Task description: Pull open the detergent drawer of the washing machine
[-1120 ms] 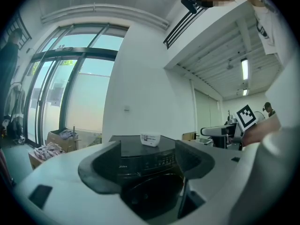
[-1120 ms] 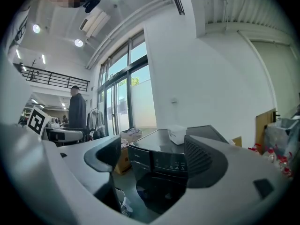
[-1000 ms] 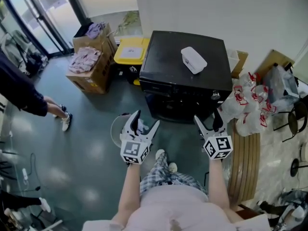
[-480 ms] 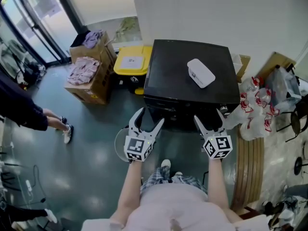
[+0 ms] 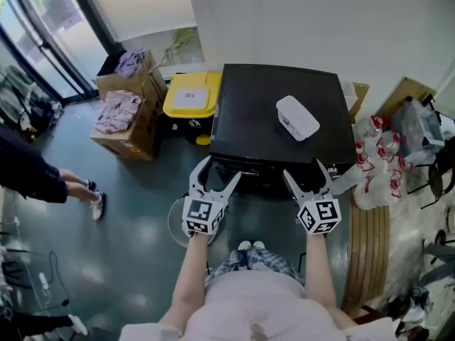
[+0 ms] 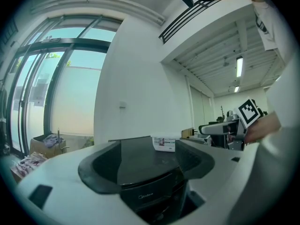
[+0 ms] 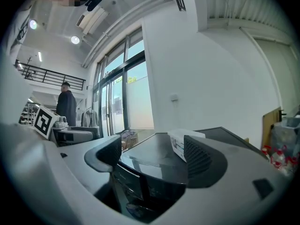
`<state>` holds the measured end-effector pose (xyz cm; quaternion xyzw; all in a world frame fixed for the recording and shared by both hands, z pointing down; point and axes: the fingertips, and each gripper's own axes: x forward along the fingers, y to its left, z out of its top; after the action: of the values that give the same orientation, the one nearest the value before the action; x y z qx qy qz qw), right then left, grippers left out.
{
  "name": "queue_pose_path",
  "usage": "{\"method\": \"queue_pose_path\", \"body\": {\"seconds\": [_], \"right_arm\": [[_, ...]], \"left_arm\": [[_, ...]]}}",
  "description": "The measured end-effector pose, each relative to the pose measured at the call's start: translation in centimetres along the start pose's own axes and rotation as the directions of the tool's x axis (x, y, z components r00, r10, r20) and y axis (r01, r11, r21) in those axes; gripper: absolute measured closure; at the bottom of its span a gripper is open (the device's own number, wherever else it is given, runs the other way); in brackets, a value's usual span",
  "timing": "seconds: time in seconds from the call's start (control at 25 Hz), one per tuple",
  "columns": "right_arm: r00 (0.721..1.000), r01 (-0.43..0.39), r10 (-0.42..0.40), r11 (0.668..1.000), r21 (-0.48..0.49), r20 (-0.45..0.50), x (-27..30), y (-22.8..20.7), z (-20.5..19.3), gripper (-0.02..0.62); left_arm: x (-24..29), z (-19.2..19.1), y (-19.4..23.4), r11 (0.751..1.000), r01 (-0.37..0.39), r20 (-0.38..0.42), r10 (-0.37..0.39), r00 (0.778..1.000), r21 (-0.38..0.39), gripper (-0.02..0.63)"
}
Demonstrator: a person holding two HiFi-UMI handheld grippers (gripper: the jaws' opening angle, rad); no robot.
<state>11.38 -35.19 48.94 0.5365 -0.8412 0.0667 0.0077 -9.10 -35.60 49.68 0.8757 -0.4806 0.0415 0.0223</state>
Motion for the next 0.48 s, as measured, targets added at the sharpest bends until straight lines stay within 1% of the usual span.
{"method": "queue_pose_path", "body": {"seconds": [0.12,0.24,0.36,0.48], "right_arm": [[0.999,-0.043,0.043,0.999,-0.029,-0.025,1.6,0.5,0.0,0.184],[0.99,-0.12,0.112,0.989,-0.082,-0.09,3.4,1.6,-0.6,0.189],[0.966,-0.211,0.187,0.969,-0.127,-0.178,4.9,2.7,-1.5,0.19],[0.927,-0.307,0.261,0.941,-0.144,-0.271,6.2,4.0,-2.7,0.19]], "left_arm": [[1.1,-0.8,0.6,1.0,0.006,-0.04,-0.005,0.999,0.009,0.259],[2.2,-1.8,1.3,0.999,0.024,-0.105,-0.02,0.994,0.031,0.259],[3.5,-2.6,1.3,0.996,0.07,-0.171,-0.058,0.984,0.063,0.259],[4.4,-3.7,1.3,0.986,0.136,-0.255,-0.106,0.961,0.101,0.259]]}}
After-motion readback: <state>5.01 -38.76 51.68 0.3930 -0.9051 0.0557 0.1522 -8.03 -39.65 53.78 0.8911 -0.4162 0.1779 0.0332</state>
